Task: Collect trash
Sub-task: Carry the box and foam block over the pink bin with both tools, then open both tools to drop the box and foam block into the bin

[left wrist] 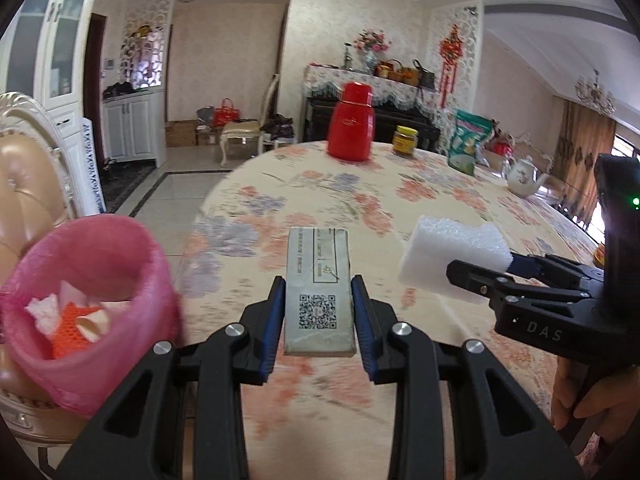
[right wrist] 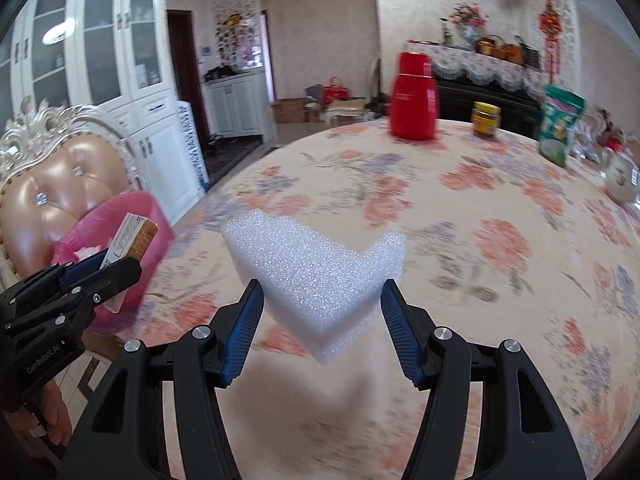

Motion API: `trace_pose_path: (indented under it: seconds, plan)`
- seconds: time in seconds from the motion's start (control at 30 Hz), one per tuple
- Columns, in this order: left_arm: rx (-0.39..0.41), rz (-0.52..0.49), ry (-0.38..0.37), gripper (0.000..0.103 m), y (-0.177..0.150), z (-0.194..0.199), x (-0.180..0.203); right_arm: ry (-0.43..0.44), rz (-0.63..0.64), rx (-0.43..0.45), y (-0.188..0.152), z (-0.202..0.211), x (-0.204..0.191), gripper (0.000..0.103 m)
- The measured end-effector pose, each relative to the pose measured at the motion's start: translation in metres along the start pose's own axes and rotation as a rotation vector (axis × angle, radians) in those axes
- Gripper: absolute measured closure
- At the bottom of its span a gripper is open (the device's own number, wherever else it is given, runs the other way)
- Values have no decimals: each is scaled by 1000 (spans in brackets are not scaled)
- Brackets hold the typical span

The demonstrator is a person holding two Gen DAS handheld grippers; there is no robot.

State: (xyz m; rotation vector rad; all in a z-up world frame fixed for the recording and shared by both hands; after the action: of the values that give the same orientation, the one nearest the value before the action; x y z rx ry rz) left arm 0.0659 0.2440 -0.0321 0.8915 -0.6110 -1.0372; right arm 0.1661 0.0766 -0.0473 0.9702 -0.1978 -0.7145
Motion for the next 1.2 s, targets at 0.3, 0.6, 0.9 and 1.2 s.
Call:
trace_pose_path:
  seconds: [0.3, 0.6, 0.9, 1.2]
  plan:
    - [20, 69, 127, 71, 2, 14, -87, 151, 137, -17, 28, -41, -91, 45]
    - [12, 150, 280, 71, 15, 11, -193, 273, 257, -13, 66, -93, -171, 44]
    - [-43, 214, 337, 70, 4, -15, -255, 376, 267, -46, 91, -158, -215, 43]
    - [11, 254, 397, 27, -2, 2, -269, 422, 215, -27, 98, -170, -208, 23]
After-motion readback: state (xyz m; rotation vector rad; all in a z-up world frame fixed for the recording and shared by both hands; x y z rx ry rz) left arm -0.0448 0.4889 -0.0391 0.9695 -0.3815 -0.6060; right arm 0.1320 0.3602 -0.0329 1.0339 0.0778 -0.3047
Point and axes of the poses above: each gripper's, at about its wrist camera, not at the fingertips, and z roughly against the way its jaws point, x to its right, y to its top, the point moved 5 cm from there along -z, roughly the way its jaws point, and after that the axes turned 10 degrees about y, right-handed, at the moved point
